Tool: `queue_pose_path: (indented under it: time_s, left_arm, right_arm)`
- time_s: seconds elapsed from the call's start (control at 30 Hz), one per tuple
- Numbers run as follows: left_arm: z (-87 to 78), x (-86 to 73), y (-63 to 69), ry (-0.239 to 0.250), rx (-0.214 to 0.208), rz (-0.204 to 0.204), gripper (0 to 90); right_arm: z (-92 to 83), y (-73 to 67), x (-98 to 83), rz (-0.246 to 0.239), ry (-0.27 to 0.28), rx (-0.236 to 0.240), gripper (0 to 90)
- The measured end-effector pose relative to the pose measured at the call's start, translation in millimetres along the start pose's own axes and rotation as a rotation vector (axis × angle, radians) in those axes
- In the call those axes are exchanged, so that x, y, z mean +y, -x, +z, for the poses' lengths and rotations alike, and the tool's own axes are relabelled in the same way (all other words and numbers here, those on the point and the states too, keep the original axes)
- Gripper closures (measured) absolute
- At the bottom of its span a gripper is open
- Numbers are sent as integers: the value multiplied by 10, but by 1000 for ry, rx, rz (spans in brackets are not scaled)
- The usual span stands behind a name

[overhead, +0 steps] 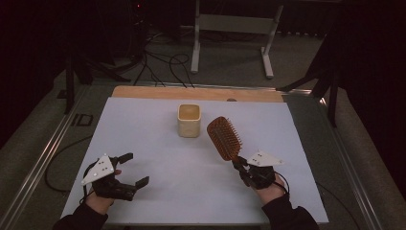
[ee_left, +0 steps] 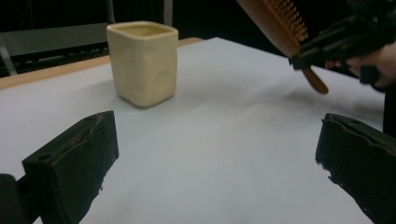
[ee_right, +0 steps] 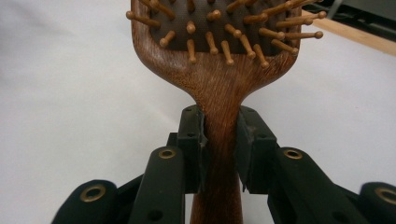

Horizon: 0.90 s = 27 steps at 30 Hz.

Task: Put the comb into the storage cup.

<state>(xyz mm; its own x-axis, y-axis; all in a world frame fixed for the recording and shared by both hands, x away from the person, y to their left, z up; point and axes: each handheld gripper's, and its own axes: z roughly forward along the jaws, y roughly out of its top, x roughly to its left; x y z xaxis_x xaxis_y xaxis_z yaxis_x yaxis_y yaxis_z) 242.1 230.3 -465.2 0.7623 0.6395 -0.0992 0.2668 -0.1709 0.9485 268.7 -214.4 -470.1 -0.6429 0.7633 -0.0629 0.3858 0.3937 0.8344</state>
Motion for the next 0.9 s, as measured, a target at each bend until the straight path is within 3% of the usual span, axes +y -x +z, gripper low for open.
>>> queue_pose_path:
  time_s: [0.27,0.47,0.9]
  left_arm:
    - [143,276,28,-57,15,-12,1]
    - [226,481,54,-58,-7,-27,1]
    - [496,872,195,-90,-56,-18,1]
  right_arm:
    - [5,-8,10,-1,-4,14,737]
    - [-6,-3,15,9,-1,13,737]
    - [-9,-3,25,10,-6,18,736]
